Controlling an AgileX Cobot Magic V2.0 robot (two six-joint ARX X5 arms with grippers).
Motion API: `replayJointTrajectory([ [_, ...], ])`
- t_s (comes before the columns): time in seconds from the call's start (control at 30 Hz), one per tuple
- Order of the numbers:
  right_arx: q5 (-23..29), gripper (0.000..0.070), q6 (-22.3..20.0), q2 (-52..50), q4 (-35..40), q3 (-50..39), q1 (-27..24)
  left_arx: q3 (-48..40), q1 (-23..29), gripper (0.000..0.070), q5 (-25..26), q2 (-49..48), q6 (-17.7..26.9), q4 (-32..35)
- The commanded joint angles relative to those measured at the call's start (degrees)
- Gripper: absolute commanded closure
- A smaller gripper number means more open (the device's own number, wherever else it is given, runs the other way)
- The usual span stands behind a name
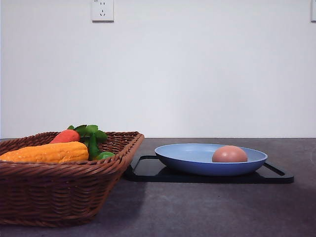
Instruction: Transfer egg from basket to plate and serve
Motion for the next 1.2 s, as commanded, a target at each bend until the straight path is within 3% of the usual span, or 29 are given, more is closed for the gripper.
replayJointTrajectory([
  [0.0,0.3,0.07,0.7,-0.2,0.6,-0.1,-0.1,-0.9,0.1,0.07,-0.1,-0.1,-0.2,-0.4],
  [1.17,0.3,0.07,0.7,-0.2,0.6,-0.1,-0.1,-0.9,0.1,0.07,-0.1,-0.1,-0.2,-0.4],
])
